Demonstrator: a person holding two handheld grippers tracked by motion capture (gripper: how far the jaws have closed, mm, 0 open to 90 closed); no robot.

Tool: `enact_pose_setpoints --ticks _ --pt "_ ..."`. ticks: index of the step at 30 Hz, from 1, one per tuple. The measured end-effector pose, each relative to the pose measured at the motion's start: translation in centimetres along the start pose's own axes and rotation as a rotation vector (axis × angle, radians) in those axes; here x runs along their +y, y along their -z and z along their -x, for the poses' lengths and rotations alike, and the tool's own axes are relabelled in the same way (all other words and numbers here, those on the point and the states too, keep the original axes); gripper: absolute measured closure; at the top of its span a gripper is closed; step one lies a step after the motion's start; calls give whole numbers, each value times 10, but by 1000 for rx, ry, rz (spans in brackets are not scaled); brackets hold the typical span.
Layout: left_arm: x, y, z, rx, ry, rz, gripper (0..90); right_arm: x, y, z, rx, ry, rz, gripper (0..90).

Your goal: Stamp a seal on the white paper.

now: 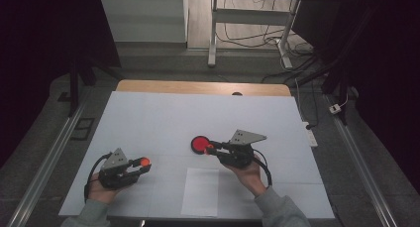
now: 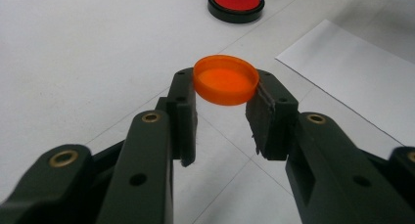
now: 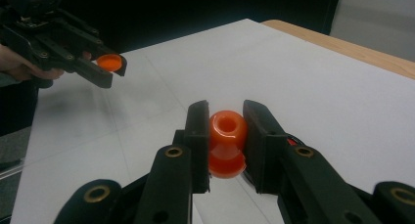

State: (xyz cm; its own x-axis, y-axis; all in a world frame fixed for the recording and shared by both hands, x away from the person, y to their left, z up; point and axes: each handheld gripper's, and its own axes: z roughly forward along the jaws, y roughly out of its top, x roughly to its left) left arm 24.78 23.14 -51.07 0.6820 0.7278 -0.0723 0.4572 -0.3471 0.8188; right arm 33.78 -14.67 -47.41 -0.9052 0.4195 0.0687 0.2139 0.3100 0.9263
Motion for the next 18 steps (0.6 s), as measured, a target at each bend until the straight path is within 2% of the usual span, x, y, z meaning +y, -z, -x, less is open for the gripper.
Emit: enact_pose_setpoints --ticks 18 --pt "0 0 1 1 -2 -3 645 -9 8 -22 50 28 -30 725"
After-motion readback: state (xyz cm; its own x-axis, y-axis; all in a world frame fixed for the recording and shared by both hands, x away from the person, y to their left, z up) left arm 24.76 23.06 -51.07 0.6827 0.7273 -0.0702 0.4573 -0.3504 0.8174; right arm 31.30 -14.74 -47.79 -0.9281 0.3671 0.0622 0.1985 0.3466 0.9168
